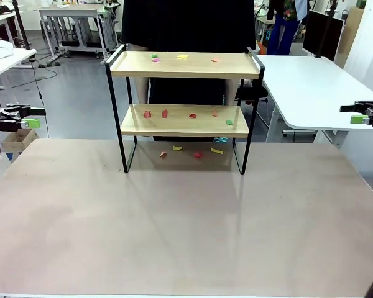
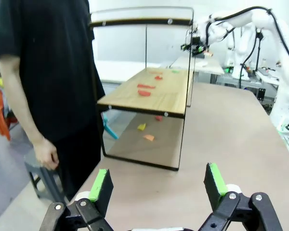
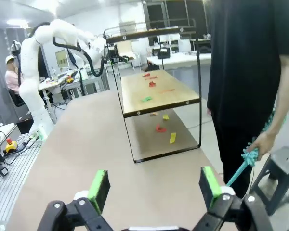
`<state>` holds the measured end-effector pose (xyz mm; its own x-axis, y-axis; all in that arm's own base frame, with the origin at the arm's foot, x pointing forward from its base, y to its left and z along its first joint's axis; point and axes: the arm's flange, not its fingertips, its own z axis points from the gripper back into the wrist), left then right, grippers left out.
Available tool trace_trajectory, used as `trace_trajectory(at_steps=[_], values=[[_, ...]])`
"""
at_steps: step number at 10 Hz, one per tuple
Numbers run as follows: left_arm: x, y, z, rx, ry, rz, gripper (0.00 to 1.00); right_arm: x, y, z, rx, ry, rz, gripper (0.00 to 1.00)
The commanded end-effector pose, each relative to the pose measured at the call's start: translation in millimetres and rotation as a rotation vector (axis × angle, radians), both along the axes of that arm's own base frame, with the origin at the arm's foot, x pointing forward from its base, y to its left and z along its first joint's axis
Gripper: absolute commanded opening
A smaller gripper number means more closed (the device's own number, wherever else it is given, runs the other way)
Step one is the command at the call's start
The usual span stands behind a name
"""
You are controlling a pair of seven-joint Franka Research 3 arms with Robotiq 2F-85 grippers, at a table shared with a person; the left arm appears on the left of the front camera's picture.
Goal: Clean the shelf.
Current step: Pick up the Duster handed by the human.
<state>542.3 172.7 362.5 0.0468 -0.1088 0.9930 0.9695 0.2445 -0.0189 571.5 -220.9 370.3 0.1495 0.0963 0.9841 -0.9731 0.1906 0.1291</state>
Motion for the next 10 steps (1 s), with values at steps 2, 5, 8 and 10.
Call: trace_trajectory(at_steps=[2, 5, 8, 10], values=[[11.6, 0.6, -6.2, -0.069, -0.134, -0.021, 1.0, 18.9, -15.6, -1.6, 0.062, -0.059, 0.011, 1.0], [23.5, -9.4, -7.7, -0.067, -0.145, -0.046, 1.0, 25.6, -24.7, -5.1, 0.075, -0.05, 0.004, 1.0], [28.6, -11.0, -8.2, -0.074, -0.144, -0.052, 1.0, 28.6, -29.2, -6.7, 0.085, -0.068, 0.007, 1.0], [28.8, -8.5, -7.9, -0.088, -0.13, -0.054, 1.0, 28.4, -28.8, -4.7, 0.086, -0.079, 0.004, 1.0]])
